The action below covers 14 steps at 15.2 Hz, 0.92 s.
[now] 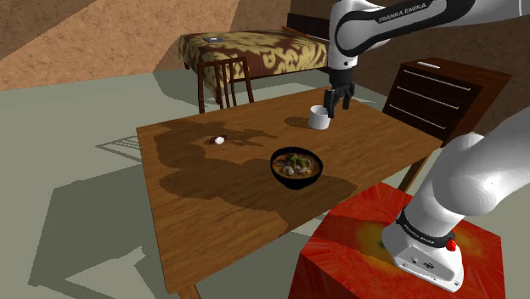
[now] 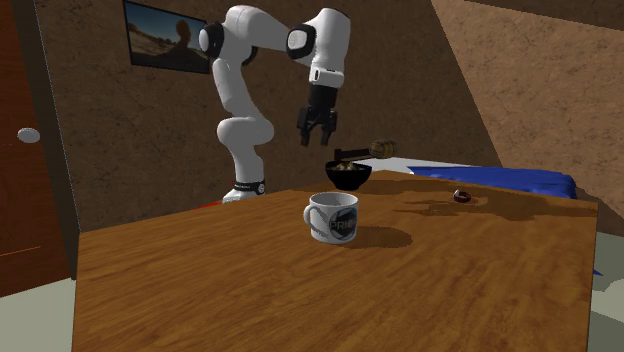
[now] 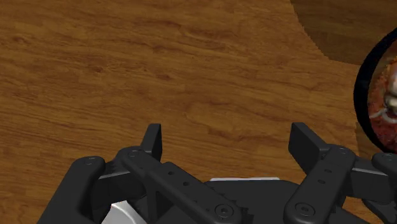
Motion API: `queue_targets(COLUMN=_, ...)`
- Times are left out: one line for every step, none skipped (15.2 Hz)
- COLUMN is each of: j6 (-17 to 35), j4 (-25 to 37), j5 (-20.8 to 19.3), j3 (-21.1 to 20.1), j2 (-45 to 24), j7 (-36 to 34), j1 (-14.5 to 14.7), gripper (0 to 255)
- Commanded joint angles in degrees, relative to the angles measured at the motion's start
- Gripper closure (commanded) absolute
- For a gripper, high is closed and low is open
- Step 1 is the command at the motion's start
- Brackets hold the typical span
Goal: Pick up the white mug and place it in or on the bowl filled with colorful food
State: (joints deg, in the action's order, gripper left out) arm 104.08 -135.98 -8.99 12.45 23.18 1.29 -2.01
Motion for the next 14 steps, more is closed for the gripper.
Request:
queue_targets(j6=3.2, j4=1.4, j5=0.1, j3=1.2, j2=-3.5, j7=1.2, j1=-0.2, gripper=0)
queue_targets(j6=4.6, j4=2.4, j5=0.2, j3=1.8, j2=-5.5, j7=1.9, j1=-0.3, gripper=0)
queue_targets(j6=6.0, j4=3.4, j5=0.5, j3=2.4, j2=-7.4, j7=2.7, j1=-0.4, gripper=0)
queue_targets(j6=7.3, j4=4.5, j5=0.8, j3=3.0, j2=-9.4, j7=3.4, j1=-0.6, gripper=0)
queue_targets(j6=8.5, j4=5.7, j5=1.1, j3=3.6, j2=-11.4, j7=4.3, j1=-0.7, gripper=0)
queue_targets(j6=9.7, j4=7.0, j5=1.6, j3=4.1, j2=-13.4, j7=5.1, j1=-0.8, gripper=0)
queue_targets(j6=10.8, j4=8.3, j5=2.1, j3=4.7, j2=-15.4, j7=6.0, j1=-0.9, gripper=0)
queue_targets(j6=11.8, j4=9.7, j5=2.7, j3=5.1, j2=-17.5, j7=6.9, j1=-1.1, gripper=0)
queue_targets(j6=12.8, j4=11.2, j5=3.4, j3=5.6, j2=-19.5, j7=7.8, j1=-1.3, gripper=0)
queue_targets(j6=13.7, j4=12.7, j5=4.2, j3=5.9, j2=-21.6, j7=8.7, j1=-1.5, gripper=0)
queue_targets(j6=14.5, j4=14.3, j5=5.0, j3=6.3, j2=-23.6, j7=9.7, j1=-1.8, gripper=0)
queue_targets(j6=15.2, j4=16.0, j5=5.9, j3=6.6, j2=-25.7, j7=10.6, j1=-2.1, gripper=0)
queue_targets(j6=15.9, j4=17.7, j5=6.8, j3=6.8, j2=-27.8, j7=11.6, j1=-2.4, gripper=0)
queue_targets(j6=16.4, j4=19.6, j5=7.7, j3=7.0, j2=-29.9, j7=12.5, j1=-2.8, gripper=0)
